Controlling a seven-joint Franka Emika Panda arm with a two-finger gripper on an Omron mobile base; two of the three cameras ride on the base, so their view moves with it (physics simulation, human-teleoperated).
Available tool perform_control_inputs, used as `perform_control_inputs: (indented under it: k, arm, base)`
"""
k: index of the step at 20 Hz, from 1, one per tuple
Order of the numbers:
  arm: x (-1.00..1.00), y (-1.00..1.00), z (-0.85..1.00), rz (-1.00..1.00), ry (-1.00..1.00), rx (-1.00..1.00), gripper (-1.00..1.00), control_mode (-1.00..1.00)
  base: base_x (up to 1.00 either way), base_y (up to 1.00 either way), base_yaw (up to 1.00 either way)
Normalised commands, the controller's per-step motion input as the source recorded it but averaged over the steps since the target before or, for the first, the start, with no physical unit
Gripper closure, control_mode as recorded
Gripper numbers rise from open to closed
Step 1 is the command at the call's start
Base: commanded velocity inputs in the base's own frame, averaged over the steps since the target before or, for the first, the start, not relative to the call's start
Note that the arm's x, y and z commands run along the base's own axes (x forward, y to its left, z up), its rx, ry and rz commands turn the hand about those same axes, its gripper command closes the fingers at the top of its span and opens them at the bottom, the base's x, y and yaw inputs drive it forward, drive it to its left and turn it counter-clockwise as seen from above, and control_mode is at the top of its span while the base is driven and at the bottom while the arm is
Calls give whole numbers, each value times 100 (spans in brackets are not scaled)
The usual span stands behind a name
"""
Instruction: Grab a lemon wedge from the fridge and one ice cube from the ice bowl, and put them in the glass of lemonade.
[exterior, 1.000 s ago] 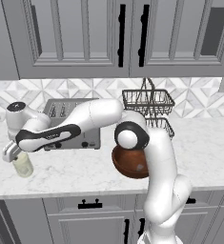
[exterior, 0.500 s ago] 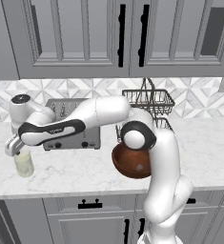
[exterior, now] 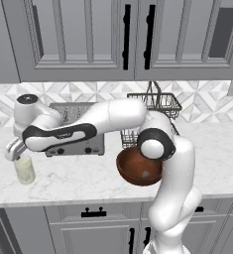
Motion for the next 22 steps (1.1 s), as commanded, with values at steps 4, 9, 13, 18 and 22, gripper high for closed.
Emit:
perform_control_inputs:
  k: [4,9,13,18,22]
  arm:
    - [-24,-29,0,0,0,7,-100,-100]
    - [-29,-42,0,0,0,9,-100,-100]
    - [-30,-56,15,0,-2,6,-100,-100]
    - [-60,-78,60,0,-3,0,-100,-100]
    - [-64,-82,63,-5,10,-5,-100,-100]
  base:
    - [0,0,0]
    - [0,0,0]
    - [0,0,0]
    - [0,0,0]
    - [0,0,0]
